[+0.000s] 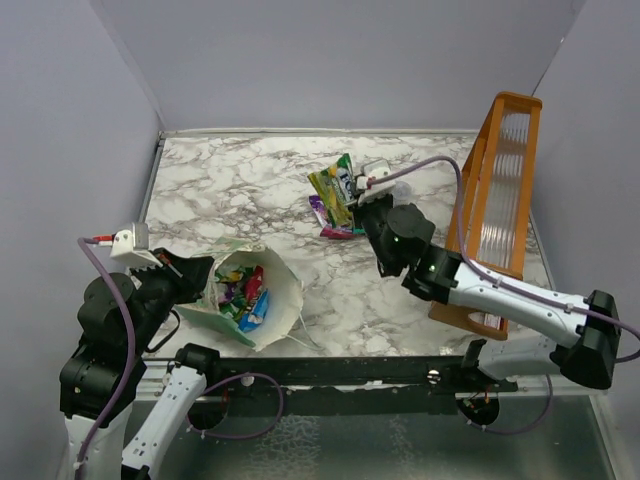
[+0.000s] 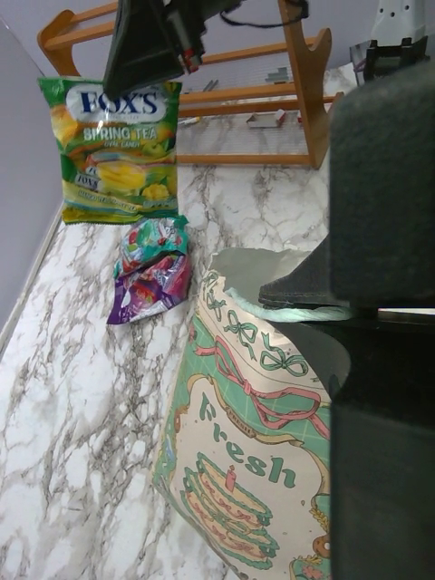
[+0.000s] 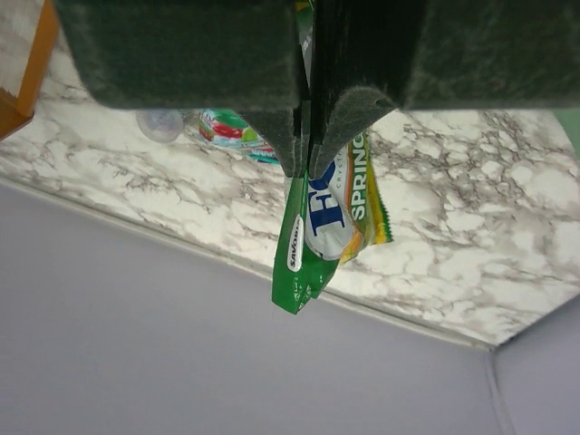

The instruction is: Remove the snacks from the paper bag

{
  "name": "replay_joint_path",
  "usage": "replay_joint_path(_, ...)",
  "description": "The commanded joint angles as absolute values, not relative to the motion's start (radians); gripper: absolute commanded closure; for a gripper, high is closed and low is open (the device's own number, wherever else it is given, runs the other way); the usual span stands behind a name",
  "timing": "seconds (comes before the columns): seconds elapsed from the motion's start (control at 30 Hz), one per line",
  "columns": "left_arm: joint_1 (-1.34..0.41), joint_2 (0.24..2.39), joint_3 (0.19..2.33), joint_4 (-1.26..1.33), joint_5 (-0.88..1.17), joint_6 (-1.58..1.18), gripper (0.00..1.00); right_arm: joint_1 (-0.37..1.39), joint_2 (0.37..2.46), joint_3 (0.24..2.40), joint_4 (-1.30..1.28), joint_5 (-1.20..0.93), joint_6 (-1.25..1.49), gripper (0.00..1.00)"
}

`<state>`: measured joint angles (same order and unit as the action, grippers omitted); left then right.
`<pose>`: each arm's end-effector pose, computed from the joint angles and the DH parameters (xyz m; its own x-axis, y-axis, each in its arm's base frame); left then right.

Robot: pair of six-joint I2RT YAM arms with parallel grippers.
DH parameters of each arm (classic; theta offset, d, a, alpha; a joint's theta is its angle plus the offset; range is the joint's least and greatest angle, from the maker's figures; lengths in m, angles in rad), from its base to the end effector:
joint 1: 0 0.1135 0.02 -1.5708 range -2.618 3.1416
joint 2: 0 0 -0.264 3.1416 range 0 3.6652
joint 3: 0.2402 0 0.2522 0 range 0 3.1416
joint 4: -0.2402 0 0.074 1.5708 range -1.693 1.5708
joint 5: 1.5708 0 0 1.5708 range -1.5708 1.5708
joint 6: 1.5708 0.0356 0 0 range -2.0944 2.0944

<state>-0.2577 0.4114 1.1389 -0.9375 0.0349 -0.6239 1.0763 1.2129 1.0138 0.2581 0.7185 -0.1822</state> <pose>0.0270 -0.0084 0.4039 -0.3317 -0.5164 -0.7895 0.1157 0.8083 -0.5773 0.1536 0.2355 0.3771 0.0911 -0.1185 -0.9888 -0.3399 0.9296 -0.1427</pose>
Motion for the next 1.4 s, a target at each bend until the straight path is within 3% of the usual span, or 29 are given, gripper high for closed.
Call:
replay_joint_path(0.0,-0.262,0.413,1.145,-0.928,0.031,-0.638,1.0,0.943,1.328,1.116,0.083,0.543,0.012,0.99)
replay_joint_path(0.13,-0.262,0.411,1.144,-0.934,0.039,-0.644,1.0,0.851,1.422,1.182,0.046,0.333,0.129,0.99)
replay_joint_path(0.4,-0.262,0.403,1.165,-0.959,0.027,-0.659,1.0,0.758,1.604,1.297,0.059,0.12,0.292,0.99)
replay_joint_path(0.67,-0.262,0.383,1.167,-0.97,0.042,-0.665,1.0,0.65,1.793,1.289,0.001,0.374,0.271,0.99)
replay_joint_path(0.83,-0.262,0.355,1.098,-0.902,0.14,-0.645,1.0,0.557,1.829,1.19,0.083,0.294,0.29,0.99)
replay_joint_path(1.0,-0.262,0.327,0.95,-0.784,0.342,-0.654,1.0,0.55,1.872,1.19,0.076,0.242,0.283,0.99)
replay_joint_path(1.13,-0.262,0.31,0.895,-0.761,0.379,-0.657,1.0,0.55,1.864,1.196,0.062,0.236,0.274,0.99)
replay_joint_path(1.23,-0.262,0.304,0.906,-0.783,0.348,-0.642,1.0,0.551,1.837,1.21,0.025,0.221,0.263,0.92)
replay_joint_path(1.37,-0.262,0.315,0.927,-0.812,0.316,-0.607,1.0,0.551,1.761,1.198,0.008,0.164,0.245,0.76)
